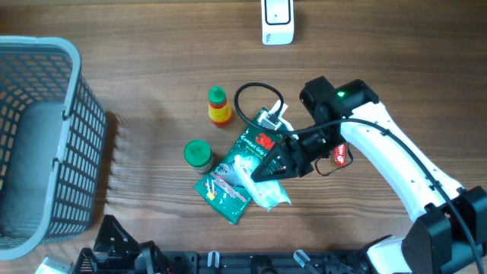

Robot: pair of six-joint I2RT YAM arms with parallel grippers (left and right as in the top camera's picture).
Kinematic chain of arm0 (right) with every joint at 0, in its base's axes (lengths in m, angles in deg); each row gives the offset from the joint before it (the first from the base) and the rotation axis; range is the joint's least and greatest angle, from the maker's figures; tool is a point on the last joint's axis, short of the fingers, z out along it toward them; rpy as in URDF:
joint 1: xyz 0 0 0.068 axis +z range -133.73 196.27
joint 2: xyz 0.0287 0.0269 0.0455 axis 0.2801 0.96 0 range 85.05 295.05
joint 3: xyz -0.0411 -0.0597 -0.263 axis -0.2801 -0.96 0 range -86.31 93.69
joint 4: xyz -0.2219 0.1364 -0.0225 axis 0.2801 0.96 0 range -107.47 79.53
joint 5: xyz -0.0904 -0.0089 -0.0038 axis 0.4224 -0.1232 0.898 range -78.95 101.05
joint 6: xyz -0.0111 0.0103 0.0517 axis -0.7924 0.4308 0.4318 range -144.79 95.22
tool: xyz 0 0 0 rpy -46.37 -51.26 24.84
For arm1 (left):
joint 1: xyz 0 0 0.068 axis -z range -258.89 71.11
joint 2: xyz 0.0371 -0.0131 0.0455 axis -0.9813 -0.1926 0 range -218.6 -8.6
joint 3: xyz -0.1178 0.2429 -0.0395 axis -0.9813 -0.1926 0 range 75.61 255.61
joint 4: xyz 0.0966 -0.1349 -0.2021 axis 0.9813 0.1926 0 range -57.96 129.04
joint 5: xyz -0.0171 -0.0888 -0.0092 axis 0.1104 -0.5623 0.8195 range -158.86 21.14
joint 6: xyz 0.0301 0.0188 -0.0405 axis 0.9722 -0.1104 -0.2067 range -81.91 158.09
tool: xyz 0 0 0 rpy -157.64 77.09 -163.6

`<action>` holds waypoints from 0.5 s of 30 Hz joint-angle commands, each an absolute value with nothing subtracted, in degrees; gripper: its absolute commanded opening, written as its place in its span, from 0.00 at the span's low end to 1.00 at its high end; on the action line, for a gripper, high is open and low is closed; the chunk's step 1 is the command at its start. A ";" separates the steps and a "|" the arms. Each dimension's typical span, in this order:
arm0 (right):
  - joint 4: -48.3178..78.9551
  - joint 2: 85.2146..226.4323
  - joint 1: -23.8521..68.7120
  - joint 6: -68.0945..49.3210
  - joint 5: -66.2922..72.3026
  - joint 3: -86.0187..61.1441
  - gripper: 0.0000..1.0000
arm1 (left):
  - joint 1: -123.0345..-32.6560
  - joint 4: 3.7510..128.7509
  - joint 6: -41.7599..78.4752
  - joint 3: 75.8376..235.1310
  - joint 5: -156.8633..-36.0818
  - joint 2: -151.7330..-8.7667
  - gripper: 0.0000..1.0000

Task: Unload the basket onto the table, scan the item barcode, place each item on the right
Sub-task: 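Lower the right gripper onto the Zappy wipes pack and grasp it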

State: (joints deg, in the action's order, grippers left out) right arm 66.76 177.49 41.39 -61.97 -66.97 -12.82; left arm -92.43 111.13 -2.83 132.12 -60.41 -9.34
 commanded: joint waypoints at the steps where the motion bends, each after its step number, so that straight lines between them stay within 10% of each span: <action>1: 64.35 177.08 41.33 -71.13 -66.69 -12.19 0.04 | -92.22 110.96 -2.90 132.12 -60.50 -8.90 1.00; 6: 41.67 177.39 41.37 -16.10 0.46 -15.16 0.04 | -92.22 110.96 -2.90 132.12 -60.50 -8.90 1.00; 12: 35.31 177.58 41.39 -15.57 0.74 -15.60 0.09 | -92.24 110.96 -2.90 132.12 -60.50 -8.90 1.00; 15: 35.63 177.58 41.37 -15.64 2.08 -15.60 0.93 | -92.22 110.96 -2.90 132.12 -60.50 -8.90 1.00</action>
